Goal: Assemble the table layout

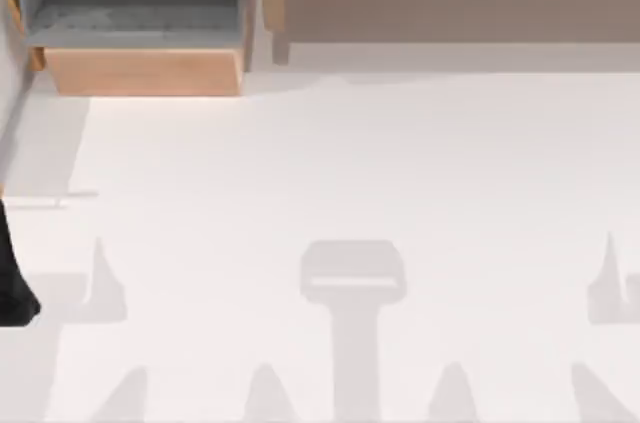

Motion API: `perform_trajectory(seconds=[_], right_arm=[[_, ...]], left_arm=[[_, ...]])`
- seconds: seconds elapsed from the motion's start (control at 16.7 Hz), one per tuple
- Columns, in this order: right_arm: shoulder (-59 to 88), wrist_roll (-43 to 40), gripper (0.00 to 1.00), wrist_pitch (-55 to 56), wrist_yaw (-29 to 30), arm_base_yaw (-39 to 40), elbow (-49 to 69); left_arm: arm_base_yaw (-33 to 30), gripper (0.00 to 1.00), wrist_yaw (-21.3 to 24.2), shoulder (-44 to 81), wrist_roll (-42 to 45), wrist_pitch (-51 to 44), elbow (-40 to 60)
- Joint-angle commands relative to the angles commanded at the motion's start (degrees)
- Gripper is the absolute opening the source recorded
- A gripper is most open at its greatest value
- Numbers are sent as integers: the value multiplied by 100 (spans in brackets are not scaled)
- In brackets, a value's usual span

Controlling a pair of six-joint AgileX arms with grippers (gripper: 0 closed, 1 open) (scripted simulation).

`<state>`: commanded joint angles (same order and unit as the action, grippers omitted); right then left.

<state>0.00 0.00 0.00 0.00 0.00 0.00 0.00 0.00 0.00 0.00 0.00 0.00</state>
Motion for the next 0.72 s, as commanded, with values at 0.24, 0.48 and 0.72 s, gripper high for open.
perform_trajectory(seconds=[0.24,0.48,0.72], right_arm=[[0,0,100,0,0,0,0],[0,0,100,0,0,0,0],[0,0,100,0,0,0,0]], left_arm=[[20,100,0,123,24,-91,133],[161,100,-5,1007,181,-739,1084],[406,100,-9,2589,429,-1877,2776]])
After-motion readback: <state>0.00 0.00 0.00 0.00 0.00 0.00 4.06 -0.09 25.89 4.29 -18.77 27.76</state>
